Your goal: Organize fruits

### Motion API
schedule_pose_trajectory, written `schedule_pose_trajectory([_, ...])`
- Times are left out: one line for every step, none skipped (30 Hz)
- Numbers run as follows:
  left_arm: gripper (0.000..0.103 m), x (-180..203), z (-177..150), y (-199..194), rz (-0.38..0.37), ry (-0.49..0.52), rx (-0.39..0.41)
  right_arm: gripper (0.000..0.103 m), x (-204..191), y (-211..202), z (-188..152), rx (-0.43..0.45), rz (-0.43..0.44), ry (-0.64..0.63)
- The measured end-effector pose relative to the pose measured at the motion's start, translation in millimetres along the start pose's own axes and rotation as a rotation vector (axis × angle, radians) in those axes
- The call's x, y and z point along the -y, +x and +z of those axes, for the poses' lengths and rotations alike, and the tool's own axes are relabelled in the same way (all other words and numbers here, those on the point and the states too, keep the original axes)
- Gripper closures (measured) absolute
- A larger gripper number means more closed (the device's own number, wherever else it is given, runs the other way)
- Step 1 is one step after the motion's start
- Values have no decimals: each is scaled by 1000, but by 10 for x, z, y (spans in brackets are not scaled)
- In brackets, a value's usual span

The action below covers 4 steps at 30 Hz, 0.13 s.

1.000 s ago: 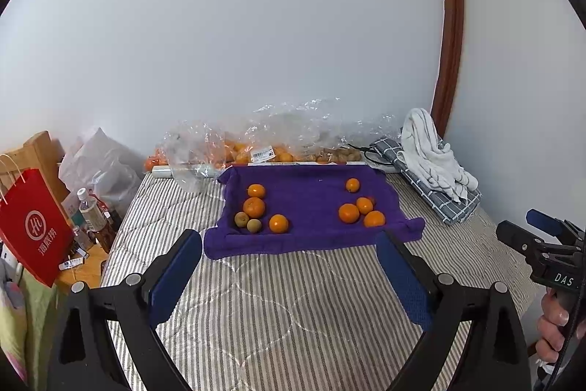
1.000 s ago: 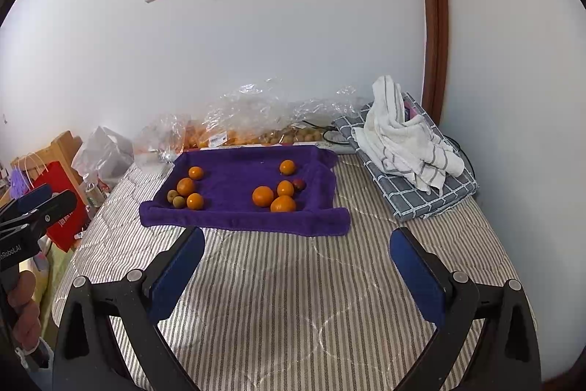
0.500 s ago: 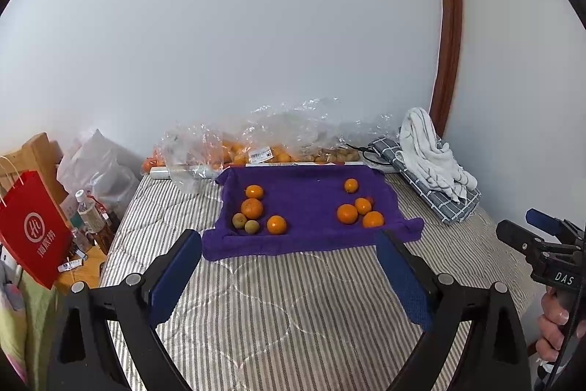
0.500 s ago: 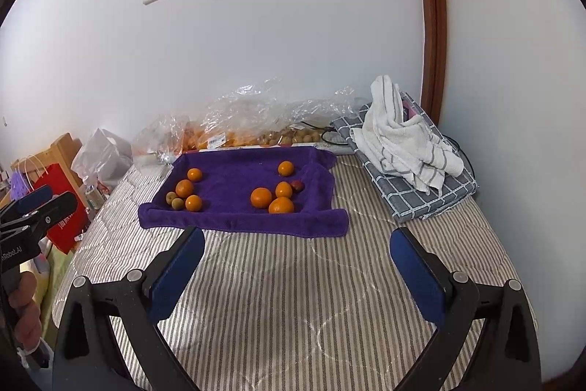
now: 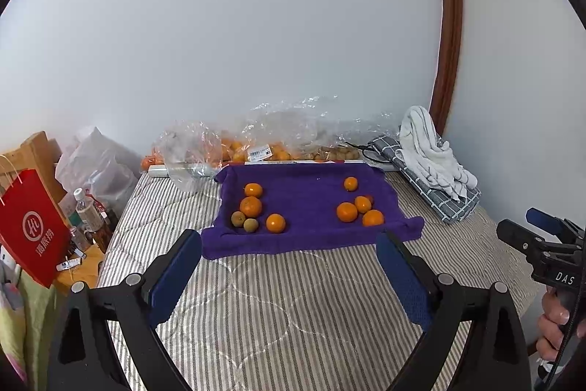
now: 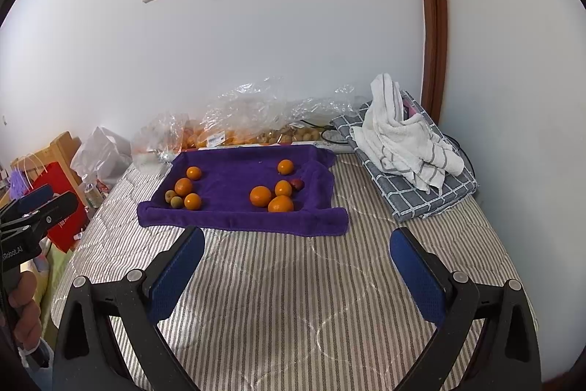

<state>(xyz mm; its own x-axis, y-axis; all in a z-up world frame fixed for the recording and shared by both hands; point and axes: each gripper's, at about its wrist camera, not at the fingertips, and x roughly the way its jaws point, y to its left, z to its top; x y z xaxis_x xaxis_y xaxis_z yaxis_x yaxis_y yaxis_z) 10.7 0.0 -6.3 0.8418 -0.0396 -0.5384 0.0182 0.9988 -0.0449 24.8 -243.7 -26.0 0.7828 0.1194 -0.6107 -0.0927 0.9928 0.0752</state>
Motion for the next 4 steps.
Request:
schedule_pose_trajectory([6, -4, 0, 4, 1, -1, 0, 3, 0, 2, 1, -1, 1, 0])
schedule_pose_trajectory([6, -7, 1, 7, 2, -1, 1, 3, -1, 1, -1, -1, 1, 1])
schedule_pose_trajectory([6, -13, -2, 11, 2, 0, 1, 3, -4, 5, -2, -1, 2, 1])
schedule_pose_trajectory([6, -20, -5, 22, -3, 2, 3, 3, -6, 11, -1, -2, 2, -1])
